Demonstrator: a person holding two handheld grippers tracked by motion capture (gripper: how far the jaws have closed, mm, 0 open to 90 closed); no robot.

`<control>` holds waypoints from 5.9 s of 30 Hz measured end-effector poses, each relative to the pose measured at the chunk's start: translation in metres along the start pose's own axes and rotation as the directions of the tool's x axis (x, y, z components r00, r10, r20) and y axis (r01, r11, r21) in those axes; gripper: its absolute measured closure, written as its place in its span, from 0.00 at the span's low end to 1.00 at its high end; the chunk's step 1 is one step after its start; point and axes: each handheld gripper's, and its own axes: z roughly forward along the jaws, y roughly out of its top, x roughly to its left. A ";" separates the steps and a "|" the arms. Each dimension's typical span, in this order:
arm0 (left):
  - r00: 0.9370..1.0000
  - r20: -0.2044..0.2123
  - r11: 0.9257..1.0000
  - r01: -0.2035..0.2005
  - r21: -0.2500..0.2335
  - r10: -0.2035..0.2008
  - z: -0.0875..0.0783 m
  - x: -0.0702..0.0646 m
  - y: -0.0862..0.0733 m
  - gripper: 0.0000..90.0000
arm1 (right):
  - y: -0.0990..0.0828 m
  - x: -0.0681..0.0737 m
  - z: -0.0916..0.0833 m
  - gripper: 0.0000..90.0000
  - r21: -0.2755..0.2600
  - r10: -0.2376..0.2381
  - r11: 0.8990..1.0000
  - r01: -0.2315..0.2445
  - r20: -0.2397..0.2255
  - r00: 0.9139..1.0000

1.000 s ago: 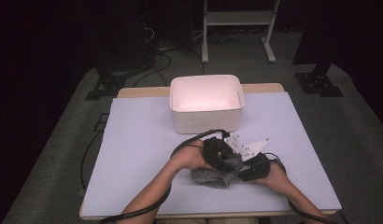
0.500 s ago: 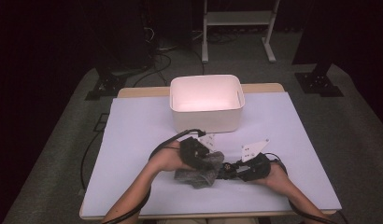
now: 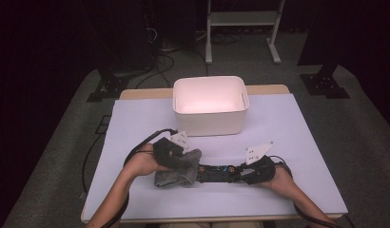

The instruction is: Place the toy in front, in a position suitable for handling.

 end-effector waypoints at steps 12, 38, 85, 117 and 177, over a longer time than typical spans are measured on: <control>0.999 0.019 0.999 -0.047 -0.027 0.047 -0.001 -0.005 0.019 0.83 | 0.000 0.000 0.000 0.75 0.001 -0.003 1.000 0.003 0.002 1.000; 0.970 0.117 0.973 -0.220 0.065 0.212 0.073 -0.024 0.099 0.84 | 0.000 0.000 0.001 0.75 -0.010 0.003 1.000 -0.003 -0.004 1.000; 0.999 0.040 0.998 0.012 -0.068 -0.009 0.023 -0.004 -0.007 0.83 | 0.094 0.004 0.071 0.62 0.317 -0.136 0.936 0.157 -0.086 0.987; 0.998 -0.042 0.991 -0.046 -0.127 0.041 -0.035 -0.006 0.024 0.83 | 0.072 0.004 0.015 0.62 -0.051 -0.067 0.997 0.066 -0.023 0.997; 0.984 0.035 0.983 -0.169 -0.069 0.172 -0.015 -0.024 0.091 0.83 | 0.087 0.020 0.016 0.62 -0.094 -0.125 0.987 0.126 0.021 0.992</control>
